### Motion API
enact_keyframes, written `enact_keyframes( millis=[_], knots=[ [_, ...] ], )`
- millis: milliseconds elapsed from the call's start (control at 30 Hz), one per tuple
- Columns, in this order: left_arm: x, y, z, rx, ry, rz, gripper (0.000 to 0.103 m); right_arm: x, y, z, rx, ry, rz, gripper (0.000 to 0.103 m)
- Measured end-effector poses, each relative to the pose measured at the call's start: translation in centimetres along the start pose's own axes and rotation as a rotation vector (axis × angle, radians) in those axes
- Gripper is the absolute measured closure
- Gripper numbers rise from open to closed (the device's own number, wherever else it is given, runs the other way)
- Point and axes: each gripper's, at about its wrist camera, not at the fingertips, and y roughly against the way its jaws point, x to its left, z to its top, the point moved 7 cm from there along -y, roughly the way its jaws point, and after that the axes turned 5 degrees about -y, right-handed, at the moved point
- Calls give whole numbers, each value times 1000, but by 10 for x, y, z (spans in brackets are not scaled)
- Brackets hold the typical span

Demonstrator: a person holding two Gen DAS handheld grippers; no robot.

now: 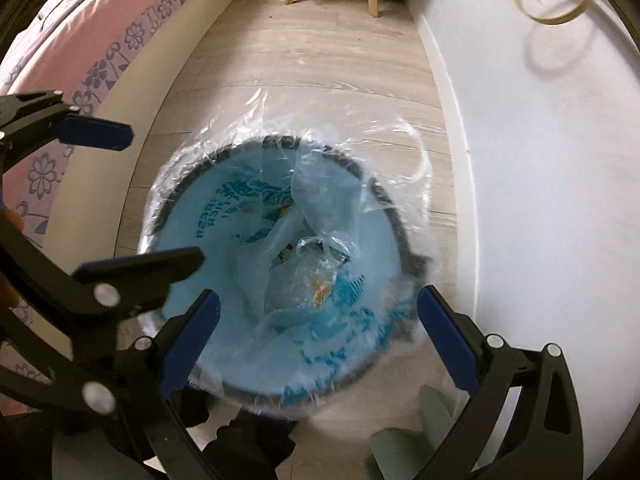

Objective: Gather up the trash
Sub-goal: 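Carry both open tools away from the bin toward the trash on the floor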

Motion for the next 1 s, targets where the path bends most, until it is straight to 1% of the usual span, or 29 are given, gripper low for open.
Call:
enact_keyframes(
  millis=[200,300,367,433,500,600,667,733,800,833,900,1000],
  knots=[
    [-19,80,-3,-12,-5,0,6,-11,76,-8,-8,-37,-15,7],
    [-28,127,-7,-45,7,5,6,-11,115,-6,-25,-42,-30,7],
    [-34,161,-8,-62,5,32,6,-10,140,-6,-39,-42,-24,7],
    [-38,189,-9,-83,4,61,6,-6,164,-1,-61,-34,-8,7],
    [-39,217,-10,-116,32,90,6,3,188,7,-92,16,16,7],
    [-36,255,-17,-167,115,122,6,21,216,17,-130,127,54,7],
    [-31,277,-28,-208,190,132,6,32,228,20,-142,196,72,7],
    [-22,292,-40,-241,254,157,6,47,242,24,-170,280,88,7],
    [-10,305,-56,-260,346,169,6,65,255,26,-194,363,94,7],
    [-5,313,-68,-270,395,176,6,73,261,26,-206,392,94,7],
    [3,325,-89,-288,457,202,6,96,274,27,-239,457,106,7],
    [14,350,-137,-319,550,261,6,138,288,19,-262,561,133,7]
  ],
)
